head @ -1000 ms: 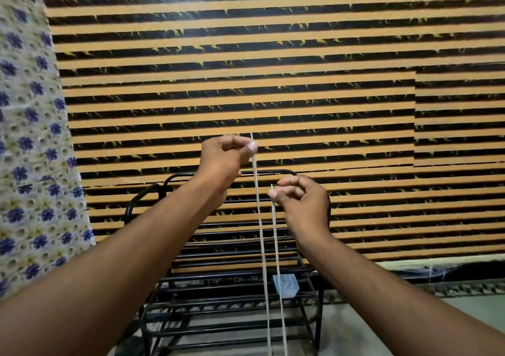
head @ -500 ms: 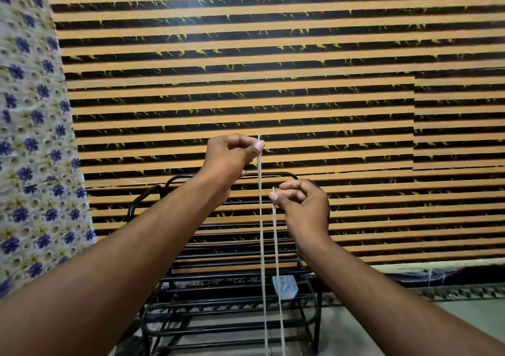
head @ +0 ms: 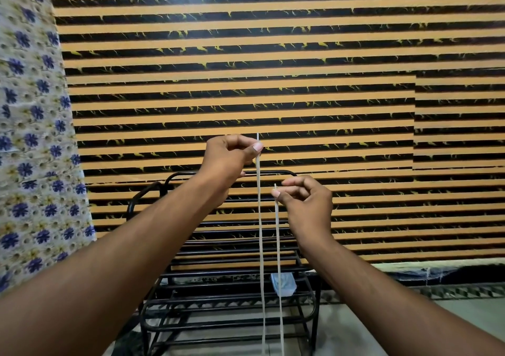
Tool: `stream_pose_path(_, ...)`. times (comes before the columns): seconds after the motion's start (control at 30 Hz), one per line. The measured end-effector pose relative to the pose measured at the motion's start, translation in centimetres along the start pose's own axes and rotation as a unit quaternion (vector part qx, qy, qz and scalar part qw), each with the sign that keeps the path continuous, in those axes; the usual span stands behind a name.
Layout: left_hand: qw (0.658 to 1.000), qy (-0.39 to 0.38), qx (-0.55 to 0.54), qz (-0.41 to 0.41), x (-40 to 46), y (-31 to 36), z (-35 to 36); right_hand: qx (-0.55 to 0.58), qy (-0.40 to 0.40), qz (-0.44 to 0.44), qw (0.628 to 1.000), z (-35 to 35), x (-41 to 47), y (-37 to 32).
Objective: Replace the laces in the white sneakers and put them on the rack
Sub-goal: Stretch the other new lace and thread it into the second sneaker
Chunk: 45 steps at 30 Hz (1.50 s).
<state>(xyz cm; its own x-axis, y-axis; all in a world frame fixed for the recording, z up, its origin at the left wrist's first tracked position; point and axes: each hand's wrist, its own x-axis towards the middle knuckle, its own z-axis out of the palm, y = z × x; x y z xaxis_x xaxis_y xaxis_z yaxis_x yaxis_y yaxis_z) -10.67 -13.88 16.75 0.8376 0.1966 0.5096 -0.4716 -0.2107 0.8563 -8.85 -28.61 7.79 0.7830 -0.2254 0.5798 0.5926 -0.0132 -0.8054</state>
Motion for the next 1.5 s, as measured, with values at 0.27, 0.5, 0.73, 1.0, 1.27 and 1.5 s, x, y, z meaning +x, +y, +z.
stream_pose_path(0.27, 0.992, -0.112, 0.055, -0.015, -1.8, -3.4, -0.6, -0.029, -0.047, 0.018, 0.998, -3.3, 0.8, 1.6)
stream_pose_path(0.5, 0.978, -0.175, 0.085, -0.082, -5.8, -10.3, 0.4, -0.241, -0.039, 0.003, 0.970, -7.0, -2.5, 7.4)
stream_pose_path(0.73, 0.964, -0.223, 0.063, -0.130, -9.6, -20.7, 2.2, -0.347, -0.148, -0.012, 0.926, -7.1, -8.0, 16.7)
stream_pose_path(1.0, 0.925, -0.308, 0.177, -0.139, -15.0, -34.8, 2.0, -0.396, -0.318, 0.040, 0.860, -7.6, -15.2, 26.7)
stream_pose_path(1.27, 0.786, -0.394, 0.453, -0.145, -20.3, -42.7, 2.8, -0.478, -0.391, 0.197, 0.761, -7.5, -20.8, 35.4)
stream_pose_path(1.5, 0.723, -0.408, 0.551, -0.083, -22.7, -45.1, 4.6, -0.446, -0.358, 0.233, 0.786, -6.9, -22.7, 38.1)
